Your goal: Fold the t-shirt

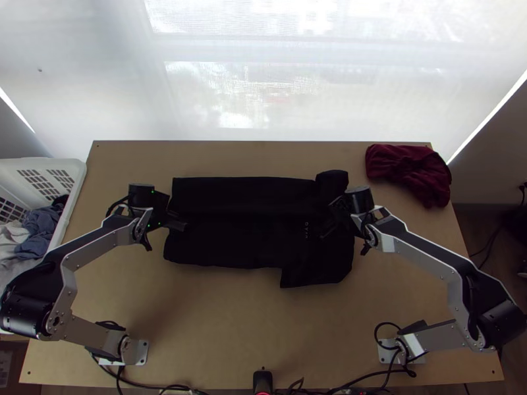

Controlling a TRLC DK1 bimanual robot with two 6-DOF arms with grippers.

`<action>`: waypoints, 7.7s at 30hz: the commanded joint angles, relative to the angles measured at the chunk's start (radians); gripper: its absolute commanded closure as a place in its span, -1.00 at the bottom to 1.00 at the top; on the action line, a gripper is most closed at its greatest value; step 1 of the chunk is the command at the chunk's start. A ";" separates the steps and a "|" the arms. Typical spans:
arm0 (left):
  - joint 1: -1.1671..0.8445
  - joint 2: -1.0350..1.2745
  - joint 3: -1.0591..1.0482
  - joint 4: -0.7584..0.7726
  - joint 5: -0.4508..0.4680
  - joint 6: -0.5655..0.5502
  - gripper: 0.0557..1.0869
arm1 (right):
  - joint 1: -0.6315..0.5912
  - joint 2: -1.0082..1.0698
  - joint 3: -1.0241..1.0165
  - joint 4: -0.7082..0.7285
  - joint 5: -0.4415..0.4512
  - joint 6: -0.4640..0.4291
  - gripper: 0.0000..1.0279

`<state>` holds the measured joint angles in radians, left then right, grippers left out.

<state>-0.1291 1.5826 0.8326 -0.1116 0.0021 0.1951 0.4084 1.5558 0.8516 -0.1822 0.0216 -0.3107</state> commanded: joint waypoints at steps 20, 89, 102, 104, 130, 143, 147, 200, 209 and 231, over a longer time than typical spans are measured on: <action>0.066 -0.383 -0.082 -0.599 0.085 0.041 -0.87 | 0.003 -0.358 -0.011 -0.278 0.009 0.111 -0.91; 0.016 -0.348 -0.053 -0.473 0.196 -0.123 0.93 | 0.458 -0.419 -0.283 -0.329 0.035 -0.070 0.72; 0.019 -0.369 -0.056 -0.490 0.196 -0.125 0.93 | 0.317 -0.474 -0.140 -0.349 0.047 -0.113 0.95; 0.020 -0.377 -0.056 -0.493 0.196 -0.125 0.93 | 0.305 -0.474 -0.114 -0.350 0.047 -0.119 0.95; 0.092 -0.386 0.091 -0.537 0.196 -0.095 0.93 | 0.064 -0.411 0.084 -0.350 0.044 -0.162 0.95; 0.105 -0.234 0.246 -0.496 0.196 -0.103 0.93 | -0.014 -0.234 0.202 -0.278 0.029 -0.186 0.95; 0.106 -0.173 0.309 -0.477 0.194 -0.098 0.93 | -0.040 -0.163 0.256 -0.266 0.024 -0.196 0.95; 0.121 0.491 0.806 -0.444 0.128 -0.060 0.93 | -0.227 0.533 0.664 -0.214 0.000 -0.258 0.95; 0.121 0.507 0.807 -0.431 0.105 -0.062 0.93 | -0.226 0.506 0.669 -0.215 -0.002 -0.242 0.95; 0.152 0.363 0.787 -0.635 0.111 -0.141 -0.80 | -0.237 0.368 0.688 -0.223 -0.002 -0.126 -0.91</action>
<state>0.0086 2.0346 1.6283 -0.6247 0.0849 0.0933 0.1806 2.0090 1.5406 -0.3981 0.0254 -0.4816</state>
